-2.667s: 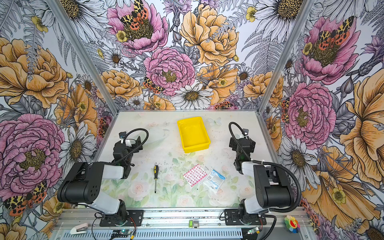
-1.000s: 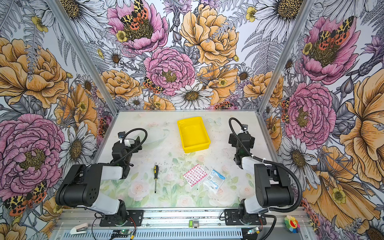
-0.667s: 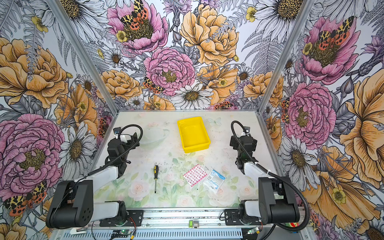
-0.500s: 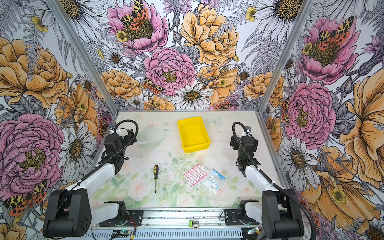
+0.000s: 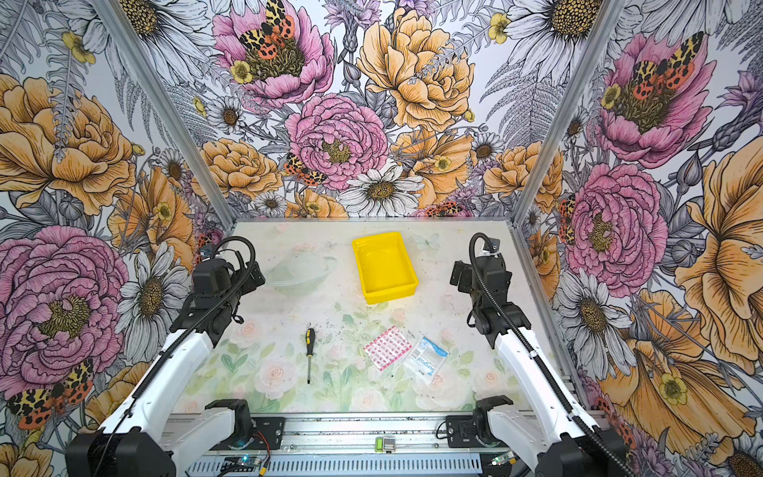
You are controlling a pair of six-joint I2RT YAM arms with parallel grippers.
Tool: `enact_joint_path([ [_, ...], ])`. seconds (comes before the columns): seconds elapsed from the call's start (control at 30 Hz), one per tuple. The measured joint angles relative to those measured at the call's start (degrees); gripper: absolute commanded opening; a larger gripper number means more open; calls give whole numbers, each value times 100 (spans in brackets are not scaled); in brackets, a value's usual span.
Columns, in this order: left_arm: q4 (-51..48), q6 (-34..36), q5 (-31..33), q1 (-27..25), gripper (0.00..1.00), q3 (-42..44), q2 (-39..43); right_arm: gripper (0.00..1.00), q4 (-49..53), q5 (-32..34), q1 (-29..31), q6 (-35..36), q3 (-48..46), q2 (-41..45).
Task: Put the screwdriver in the bin
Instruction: 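Move the left gripper over the screwdriver while the right arm reaches toward the bin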
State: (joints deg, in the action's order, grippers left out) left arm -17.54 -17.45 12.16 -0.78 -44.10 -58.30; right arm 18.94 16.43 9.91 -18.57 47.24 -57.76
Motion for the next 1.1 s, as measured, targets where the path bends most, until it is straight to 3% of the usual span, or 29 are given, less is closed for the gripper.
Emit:
enact_joint_path([
  [0.2, -911, -306, -297, -251, 99, -151, 109, 99, 588, -404, 297, -557, 387, -660],
  [0.4, -1357, -634, -861, -431, 99, -254, 92, 99, 876, -584, 955, -584, 844, -1456],
  [0.63, -1714, -981, -1141, -1119, 99, -275, -114, 100, 898, -841, 1668, -133, 1379, -1961],
  [0.9, -2000, -1423, -1296, -1683, 99, -291, -535, 100, 918, -1506, 1969, 260, 1661, -2232],
  [1.1, -2135, -1714, -1292, -2011, 98, -413, -787, 99, 916, -1777, 2546, 1084, 1746, -2138],
])
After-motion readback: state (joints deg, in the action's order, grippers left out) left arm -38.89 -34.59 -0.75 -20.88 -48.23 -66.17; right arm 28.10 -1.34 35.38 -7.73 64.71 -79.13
